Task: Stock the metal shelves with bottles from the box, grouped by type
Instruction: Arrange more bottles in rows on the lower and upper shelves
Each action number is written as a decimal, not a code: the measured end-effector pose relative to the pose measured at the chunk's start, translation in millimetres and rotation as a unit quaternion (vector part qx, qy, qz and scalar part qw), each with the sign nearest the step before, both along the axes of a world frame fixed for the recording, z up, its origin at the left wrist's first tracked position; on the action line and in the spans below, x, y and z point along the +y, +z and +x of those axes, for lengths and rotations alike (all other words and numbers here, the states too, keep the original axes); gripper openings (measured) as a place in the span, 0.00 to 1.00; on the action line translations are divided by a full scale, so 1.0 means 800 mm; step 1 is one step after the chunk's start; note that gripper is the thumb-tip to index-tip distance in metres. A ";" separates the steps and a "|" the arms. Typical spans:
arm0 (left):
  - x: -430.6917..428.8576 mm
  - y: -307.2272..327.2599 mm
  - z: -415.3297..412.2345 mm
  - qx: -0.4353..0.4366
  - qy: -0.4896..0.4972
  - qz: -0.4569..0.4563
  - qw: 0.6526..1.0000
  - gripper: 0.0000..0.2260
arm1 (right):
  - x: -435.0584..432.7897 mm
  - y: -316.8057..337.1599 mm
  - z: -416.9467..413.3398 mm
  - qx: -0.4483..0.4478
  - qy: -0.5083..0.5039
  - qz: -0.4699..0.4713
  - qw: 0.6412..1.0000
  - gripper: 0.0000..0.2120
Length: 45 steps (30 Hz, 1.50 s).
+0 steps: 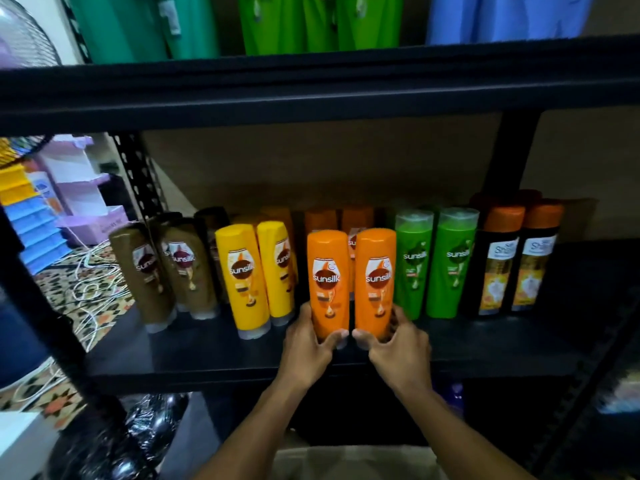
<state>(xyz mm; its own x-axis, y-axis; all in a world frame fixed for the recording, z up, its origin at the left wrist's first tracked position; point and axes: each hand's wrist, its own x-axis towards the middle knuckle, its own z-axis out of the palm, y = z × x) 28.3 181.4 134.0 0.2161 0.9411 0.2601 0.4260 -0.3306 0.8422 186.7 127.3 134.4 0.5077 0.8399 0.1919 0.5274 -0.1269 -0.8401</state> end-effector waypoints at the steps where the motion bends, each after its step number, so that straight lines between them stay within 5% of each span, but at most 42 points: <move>1: 0.006 -0.001 -0.001 -0.004 -0.001 -0.003 1.000 0.34 | 0.008 -0.002 -0.003 -0.001 -0.002 0.002 1.000 0.36; 16: 0.051 -0.011 0.003 -0.085 0.042 -0.048 0.994 0.34 | 0.068 -0.012 -0.018 0.005 -0.056 -0.003 0.998 0.36; 45: 0.053 -0.011 0.013 -0.105 0.082 -0.042 0.990 0.32 | 0.071 -0.029 -0.004 0.043 -0.036 0.031 0.998 0.35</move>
<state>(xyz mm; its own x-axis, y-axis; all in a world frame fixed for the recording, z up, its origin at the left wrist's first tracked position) 38.5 223.6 124.9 0.0085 0.9791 0.2033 0.2815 -0.1974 0.9390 183.5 184.4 111.3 0.5828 0.7888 0.1954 0.4450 -0.1086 -0.8889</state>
